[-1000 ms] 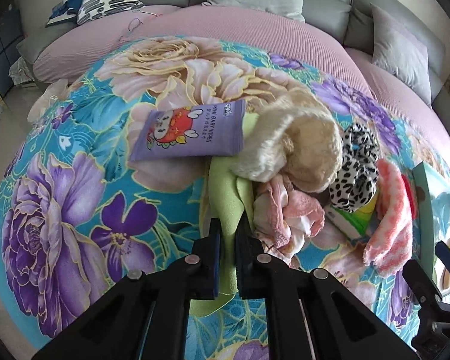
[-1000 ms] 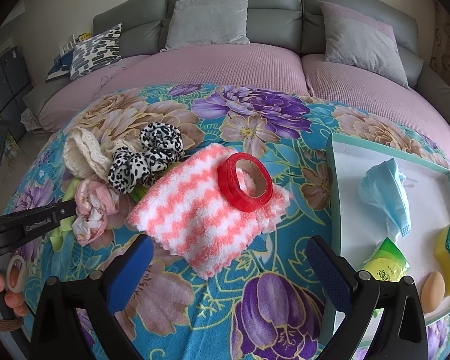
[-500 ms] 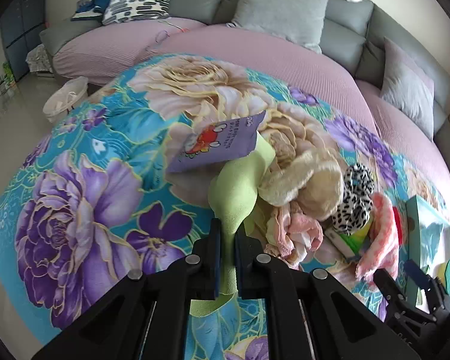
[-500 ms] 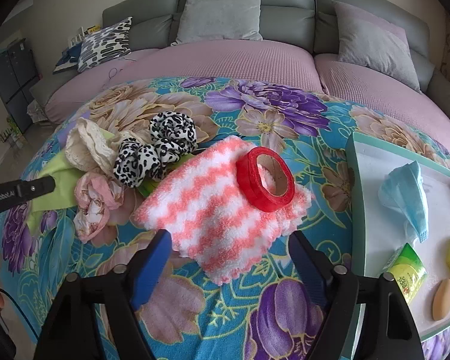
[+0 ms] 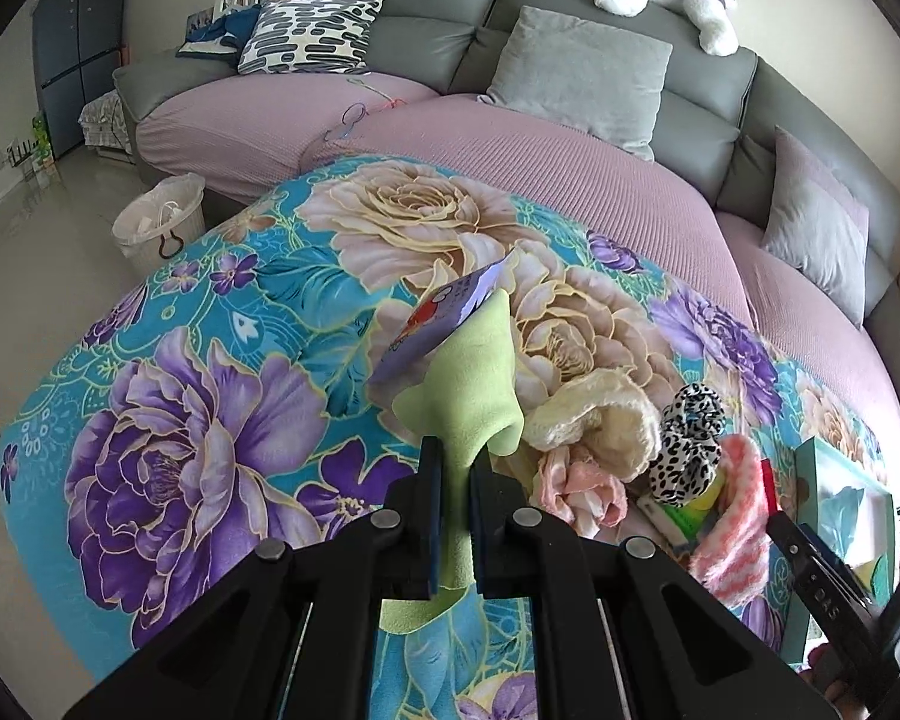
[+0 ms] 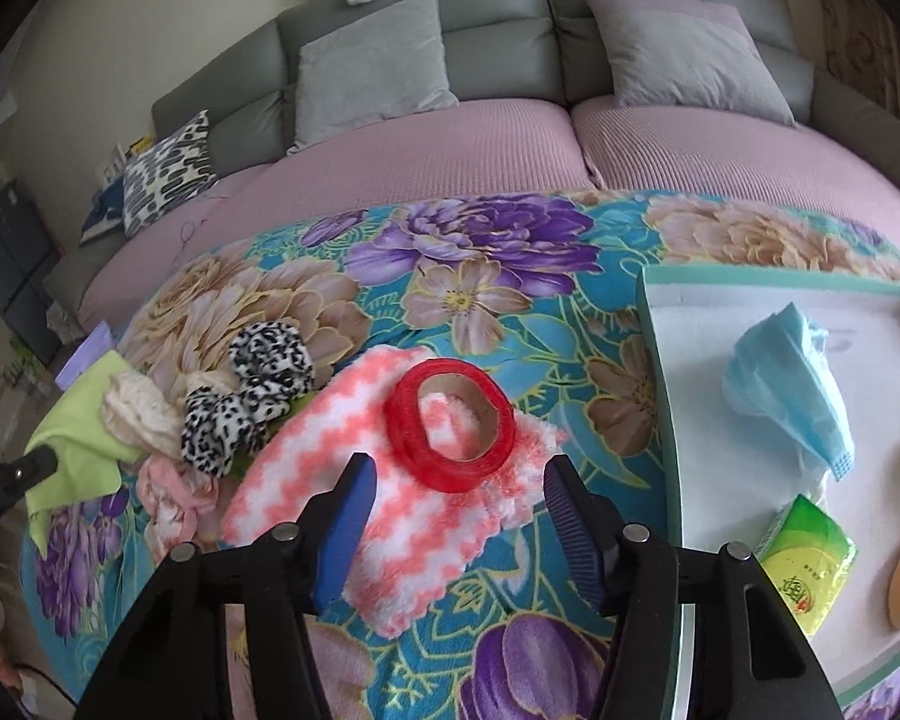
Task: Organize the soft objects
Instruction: 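Grasp the red tape roll with the right tool while the left tool holds the green cloth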
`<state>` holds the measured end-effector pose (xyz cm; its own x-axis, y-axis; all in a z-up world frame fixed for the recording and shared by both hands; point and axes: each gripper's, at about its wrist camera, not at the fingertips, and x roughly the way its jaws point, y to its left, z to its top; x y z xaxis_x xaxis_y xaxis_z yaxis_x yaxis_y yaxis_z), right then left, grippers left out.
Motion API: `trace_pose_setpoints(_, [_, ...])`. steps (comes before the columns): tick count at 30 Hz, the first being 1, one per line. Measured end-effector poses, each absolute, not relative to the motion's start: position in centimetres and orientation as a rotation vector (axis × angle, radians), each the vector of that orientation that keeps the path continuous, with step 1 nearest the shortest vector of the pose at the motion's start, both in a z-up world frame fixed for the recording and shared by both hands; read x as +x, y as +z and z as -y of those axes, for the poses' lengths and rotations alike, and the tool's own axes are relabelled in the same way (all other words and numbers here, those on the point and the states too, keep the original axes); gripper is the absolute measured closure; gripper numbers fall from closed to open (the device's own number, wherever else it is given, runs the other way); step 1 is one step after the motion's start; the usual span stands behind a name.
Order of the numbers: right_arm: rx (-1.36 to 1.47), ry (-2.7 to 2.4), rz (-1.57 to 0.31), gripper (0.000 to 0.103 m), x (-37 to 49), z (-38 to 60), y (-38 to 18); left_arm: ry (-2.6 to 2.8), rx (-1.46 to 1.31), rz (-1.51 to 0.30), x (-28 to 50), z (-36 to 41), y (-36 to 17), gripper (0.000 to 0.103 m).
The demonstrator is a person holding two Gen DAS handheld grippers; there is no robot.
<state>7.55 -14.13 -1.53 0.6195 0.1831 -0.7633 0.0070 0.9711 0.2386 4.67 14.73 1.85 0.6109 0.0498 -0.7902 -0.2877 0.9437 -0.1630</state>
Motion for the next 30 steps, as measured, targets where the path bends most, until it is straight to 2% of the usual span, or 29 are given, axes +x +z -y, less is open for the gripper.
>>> trace_pose_setpoints(1, [0.242, 0.102, -0.901, 0.052, 7.8, 14.3, -1.7, 0.197, -0.287, -0.892, 4.6, -14.7, 2.0, 0.095])
trace_pose_setpoints(2, [0.253, 0.103, -0.903, 0.053, 8.0, 14.5, -1.9, 0.193, -0.285, -0.887, 4.6, -14.6, 2.1, 0.095])
trace_pose_setpoints(30, [0.363, 0.177, -0.934, 0.053, 10.3, 14.9, -4.0, 0.164, -0.235, -0.876, 5.1, -12.9, 3.0, 0.095])
